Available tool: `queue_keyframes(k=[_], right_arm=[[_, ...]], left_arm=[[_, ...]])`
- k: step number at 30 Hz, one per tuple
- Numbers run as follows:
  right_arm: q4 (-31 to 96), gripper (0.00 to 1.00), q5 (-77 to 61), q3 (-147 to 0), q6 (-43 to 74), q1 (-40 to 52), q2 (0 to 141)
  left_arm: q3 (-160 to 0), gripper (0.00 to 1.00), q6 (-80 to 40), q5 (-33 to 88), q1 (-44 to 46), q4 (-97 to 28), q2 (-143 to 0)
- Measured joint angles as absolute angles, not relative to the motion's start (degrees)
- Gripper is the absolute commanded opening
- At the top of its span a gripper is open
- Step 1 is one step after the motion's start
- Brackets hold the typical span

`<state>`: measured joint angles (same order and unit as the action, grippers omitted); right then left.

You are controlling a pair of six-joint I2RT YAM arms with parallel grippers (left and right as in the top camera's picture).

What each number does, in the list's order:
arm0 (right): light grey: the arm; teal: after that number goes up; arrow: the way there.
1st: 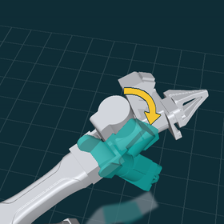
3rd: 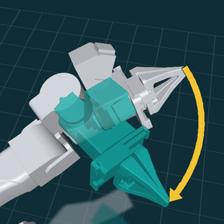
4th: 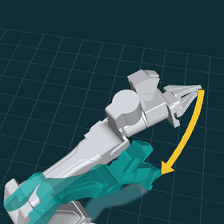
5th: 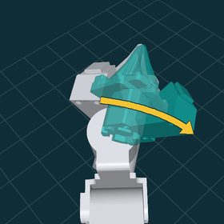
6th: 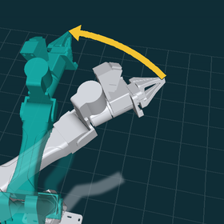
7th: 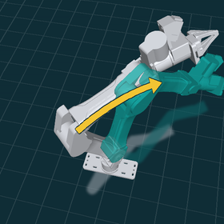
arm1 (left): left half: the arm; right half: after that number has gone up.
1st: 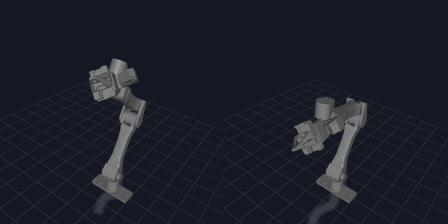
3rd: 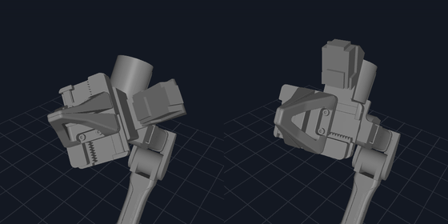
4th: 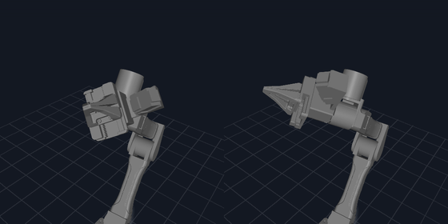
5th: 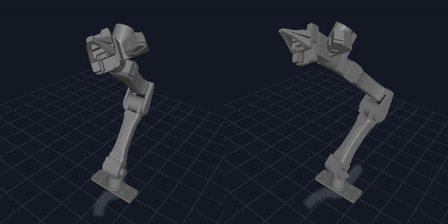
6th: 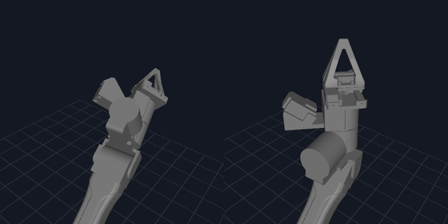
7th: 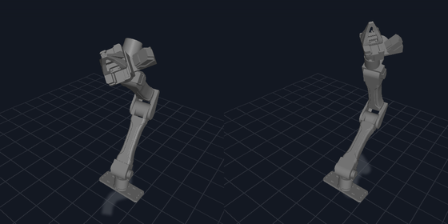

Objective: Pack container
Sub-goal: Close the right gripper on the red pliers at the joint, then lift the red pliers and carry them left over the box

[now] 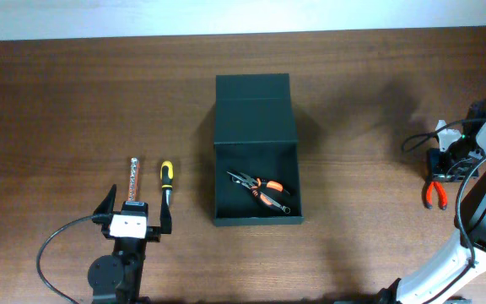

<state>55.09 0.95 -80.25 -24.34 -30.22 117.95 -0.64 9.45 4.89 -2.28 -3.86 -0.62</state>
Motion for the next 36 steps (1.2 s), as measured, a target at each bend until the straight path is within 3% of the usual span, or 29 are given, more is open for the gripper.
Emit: queue_keyframes(k=[13,22,28,36], right_arm=[[59.5,0.04,-1.6,-84.9,-21.6,-30.2,119.4],[71.4,0.04,-8.4,-103.1,-17.9,-28.3,119.9],[79.0,0.04,-11.6,-117.7,-17.6,-20.0,120.1],[85.0,0.04,-13.3,-132.6,-17.9,0.2,120.1]], left_arm=[[-0.6,0.99,9.5,4.9,-2.3,-3.9,-0.6],[-0.6,0.99,9.5,4.9,-2.3,-3.9,-0.6],[-0.6,0.99,9.5,4.9,-2.3,-3.9,-0.6],[-0.6,0.99,9.5,4.9,-2.3,-3.9,-0.6]])
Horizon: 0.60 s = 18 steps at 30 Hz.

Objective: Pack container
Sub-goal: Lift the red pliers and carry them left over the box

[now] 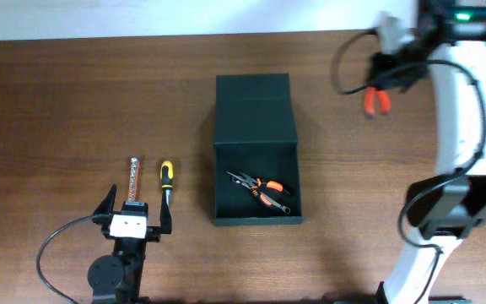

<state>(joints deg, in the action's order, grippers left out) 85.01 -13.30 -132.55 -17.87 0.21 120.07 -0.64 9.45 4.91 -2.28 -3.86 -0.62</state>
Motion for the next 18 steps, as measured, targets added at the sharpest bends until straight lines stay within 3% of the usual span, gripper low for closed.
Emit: queue_keyframes(k=[10,18], right_arm=[[90.3,0.04,-13.6,-133.3,-19.0,24.7,120.1],[91.7,0.04,-11.2,-132.4,-19.5,35.9,120.1]], left_arm=[[-0.6,0.99,9.5,4.9,-2.3,-3.9,-0.6],[-0.6,0.99,9.5,4.9,-2.3,-3.9,-0.6]])
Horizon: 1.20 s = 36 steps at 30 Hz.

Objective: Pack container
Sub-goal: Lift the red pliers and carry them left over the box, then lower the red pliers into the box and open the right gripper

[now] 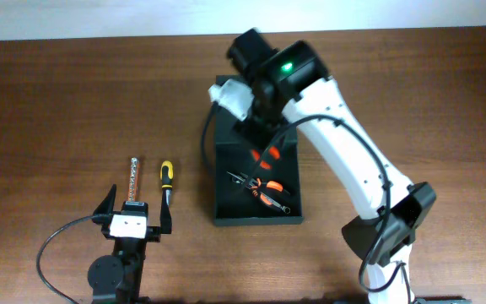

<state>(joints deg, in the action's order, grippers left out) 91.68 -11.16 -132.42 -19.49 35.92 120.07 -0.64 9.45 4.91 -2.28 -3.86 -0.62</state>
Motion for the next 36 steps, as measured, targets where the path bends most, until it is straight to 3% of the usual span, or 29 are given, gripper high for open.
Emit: queue_keyframes(k=[14,25,33,36], right_arm=[[77.2,0.04,-8.8,-109.6,-19.6,37.9,120.2],[67.5,0.05,-8.4,-101.0,-19.5,37.9,120.2],[64.4,0.11,-4.4,-98.9,-19.7,37.9,120.2],[64.2,0.21,-3.6,-98.7,-19.6,37.6,120.2]], left_arm=[[-0.6,0.99,9.5,4.9,-2.3,-3.9,-0.6],[-0.6,0.99,9.5,4.9,-2.3,-3.9,-0.6],[-0.6,0.99,9.5,4.9,-2.3,-3.9,-0.6],[-0.6,0.99,9.5,4.9,-2.3,-3.9,-0.6]])
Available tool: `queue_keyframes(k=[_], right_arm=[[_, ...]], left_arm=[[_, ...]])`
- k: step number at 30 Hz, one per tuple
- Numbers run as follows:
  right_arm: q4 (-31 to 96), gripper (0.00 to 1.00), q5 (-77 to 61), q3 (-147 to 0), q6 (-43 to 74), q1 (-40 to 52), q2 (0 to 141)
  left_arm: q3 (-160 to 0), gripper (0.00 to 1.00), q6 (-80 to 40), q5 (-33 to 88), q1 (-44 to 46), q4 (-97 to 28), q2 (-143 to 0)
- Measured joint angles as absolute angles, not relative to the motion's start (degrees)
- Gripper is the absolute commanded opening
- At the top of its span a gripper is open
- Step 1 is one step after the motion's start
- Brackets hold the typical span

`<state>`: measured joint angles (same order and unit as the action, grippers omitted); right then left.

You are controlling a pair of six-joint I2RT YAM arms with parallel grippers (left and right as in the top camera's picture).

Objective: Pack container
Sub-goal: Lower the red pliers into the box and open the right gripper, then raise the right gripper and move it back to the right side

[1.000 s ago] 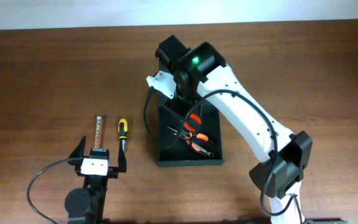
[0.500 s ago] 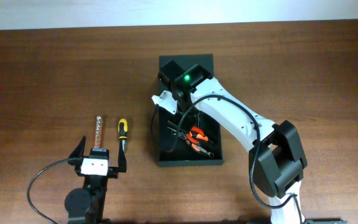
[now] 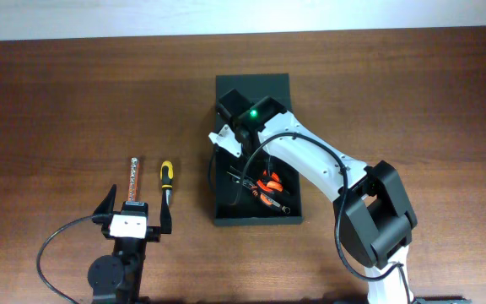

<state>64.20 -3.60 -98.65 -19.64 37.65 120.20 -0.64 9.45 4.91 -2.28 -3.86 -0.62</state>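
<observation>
An open black box (image 3: 218,181) stands mid-table, its lid (image 3: 253,89) folded back at the far side. Black-and-orange long-nose pliers (image 3: 270,197) lie inside it. My right gripper (image 3: 256,165) reaches down into the box. Its fingers are mostly hidden under the wrist, and it is shut on the red-orange pliers (image 3: 268,178), whose handles stick out just above the long-nose pliers. My left gripper (image 3: 136,209) stands open near the front left. A yellow-and-black screwdriver (image 3: 166,181) and a metal bit (image 3: 132,176) lie just beyond its fingers.
The right arm (image 3: 327,169) runs from the box to its base at the front right and covers the box's right side. A black cable (image 3: 53,245) loops to the left of the left arm's base.
My right gripper has gone from above the box's back part down into the box, with the red-orange pliers still in it. The left arm has not moved.
My right gripper was at the table's far right edge with red-orange pliers at it. Then it held them high at the back right, then over the box. Now they are down inside it beside the long-nose pliers. The left gripper stayed open throughout.
</observation>
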Motion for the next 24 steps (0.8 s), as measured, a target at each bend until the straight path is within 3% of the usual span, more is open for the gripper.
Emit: queue_keyframes(k=[1,3,6,8,13,17,24], right_arm=[[64.2,0.25,-3.4,-98.6,-19.7,37.6,120.2],[64.2,0.45,-3.0,-98.6,-19.5,37.1,120.2],[64.2,0.52,-2.7,-98.6,-19.9,36.1,120.2],[64.2,0.67,-2.8,-98.5,-19.7,35.2,120.2],[64.2,0.91,-2.8,-98.5,-19.6,33.9,120.2],[64.6,0.99,-3.0,-98.8,-18.2,33.8,120.2],[71.3,0.99,-2.5,-111.8,-14.9,33.8,120.3]], left_arm=[[-0.6,0.99,9.5,4.9,-2.3,-3.9,-0.6],[-0.6,0.99,9.5,4.9,-2.3,-3.9,-0.6],[-0.6,0.99,9.5,4.9,-2.3,-3.9,-0.6],[-0.6,0.99,9.5,4.9,-2.3,-3.9,-0.6],[-0.6,0.99,9.5,4.9,-2.3,-3.9,-0.6],[-0.6,0.99,9.5,4.9,-2.3,-3.9,-0.6],[-0.6,0.99,9.5,4.9,-2.3,-3.9,-0.6]])
